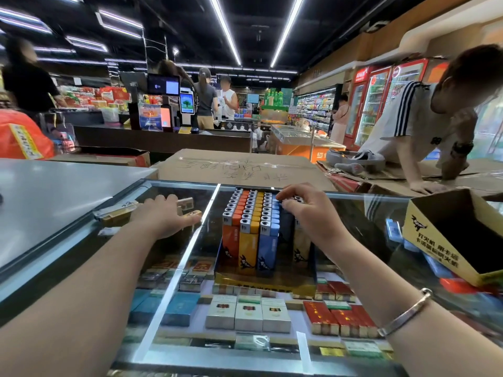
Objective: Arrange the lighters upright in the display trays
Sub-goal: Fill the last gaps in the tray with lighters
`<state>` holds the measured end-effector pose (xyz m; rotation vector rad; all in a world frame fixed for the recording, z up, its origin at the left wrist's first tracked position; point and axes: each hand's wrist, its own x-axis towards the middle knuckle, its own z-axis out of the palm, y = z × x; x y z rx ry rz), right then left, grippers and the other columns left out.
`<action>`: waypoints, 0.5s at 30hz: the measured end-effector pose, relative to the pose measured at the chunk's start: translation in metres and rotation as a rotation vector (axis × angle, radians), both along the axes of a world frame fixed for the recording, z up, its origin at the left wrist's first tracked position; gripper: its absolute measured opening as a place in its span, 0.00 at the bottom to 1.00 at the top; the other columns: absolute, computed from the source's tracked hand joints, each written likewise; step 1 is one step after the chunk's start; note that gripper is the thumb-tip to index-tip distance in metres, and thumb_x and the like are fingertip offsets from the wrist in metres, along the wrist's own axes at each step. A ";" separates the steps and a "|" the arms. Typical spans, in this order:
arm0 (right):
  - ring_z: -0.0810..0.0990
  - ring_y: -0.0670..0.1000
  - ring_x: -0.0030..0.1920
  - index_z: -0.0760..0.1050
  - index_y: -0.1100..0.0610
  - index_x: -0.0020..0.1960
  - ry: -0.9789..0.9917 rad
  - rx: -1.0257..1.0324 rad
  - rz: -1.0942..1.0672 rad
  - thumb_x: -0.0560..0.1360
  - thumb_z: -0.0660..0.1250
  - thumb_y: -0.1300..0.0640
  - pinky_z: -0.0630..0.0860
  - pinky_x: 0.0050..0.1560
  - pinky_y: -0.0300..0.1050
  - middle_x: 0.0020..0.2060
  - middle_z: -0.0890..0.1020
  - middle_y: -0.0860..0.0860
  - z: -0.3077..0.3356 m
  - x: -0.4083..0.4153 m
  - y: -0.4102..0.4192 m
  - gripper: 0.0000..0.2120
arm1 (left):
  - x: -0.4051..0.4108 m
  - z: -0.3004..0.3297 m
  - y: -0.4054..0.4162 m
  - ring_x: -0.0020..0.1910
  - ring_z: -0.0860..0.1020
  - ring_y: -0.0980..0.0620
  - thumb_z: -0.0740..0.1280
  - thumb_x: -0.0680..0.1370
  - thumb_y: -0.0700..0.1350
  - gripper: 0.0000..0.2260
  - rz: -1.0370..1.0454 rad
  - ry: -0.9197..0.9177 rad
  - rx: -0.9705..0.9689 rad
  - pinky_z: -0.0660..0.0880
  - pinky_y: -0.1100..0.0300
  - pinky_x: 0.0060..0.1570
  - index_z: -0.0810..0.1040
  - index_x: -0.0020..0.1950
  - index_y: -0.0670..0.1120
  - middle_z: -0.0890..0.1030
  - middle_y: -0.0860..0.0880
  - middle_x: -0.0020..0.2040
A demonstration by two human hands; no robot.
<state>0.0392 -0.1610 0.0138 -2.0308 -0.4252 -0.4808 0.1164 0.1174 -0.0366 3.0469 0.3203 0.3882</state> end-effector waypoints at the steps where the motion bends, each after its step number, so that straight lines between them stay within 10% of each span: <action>1: 0.73 0.47 0.53 0.78 0.54 0.45 0.002 0.000 0.001 0.75 0.63 0.63 0.65 0.45 0.32 0.47 0.76 0.46 0.000 0.000 0.000 0.07 | -0.002 0.002 -0.003 0.56 0.74 0.47 0.58 0.67 0.74 0.36 -0.013 -0.010 0.000 0.72 0.54 0.43 0.67 0.65 0.50 0.75 0.47 0.62; 7: 0.73 0.48 0.53 0.78 0.54 0.46 0.008 -0.034 0.002 0.76 0.62 0.61 0.70 0.50 0.40 0.47 0.75 0.45 0.001 0.000 -0.001 0.06 | -0.015 0.015 -0.015 0.35 0.76 0.56 0.68 0.70 0.58 0.17 -0.125 -0.033 -0.084 0.68 0.63 0.27 0.72 0.53 0.50 0.76 0.54 0.39; 15: 0.73 0.48 0.54 0.78 0.55 0.48 0.005 -0.061 0.003 0.76 0.62 0.61 0.69 0.47 0.36 0.50 0.76 0.49 0.004 -0.003 -0.002 0.06 | -0.031 0.035 -0.030 0.42 0.75 0.50 0.70 0.70 0.48 0.14 -0.220 0.161 -0.598 0.69 0.60 0.33 0.69 0.51 0.49 0.75 0.47 0.45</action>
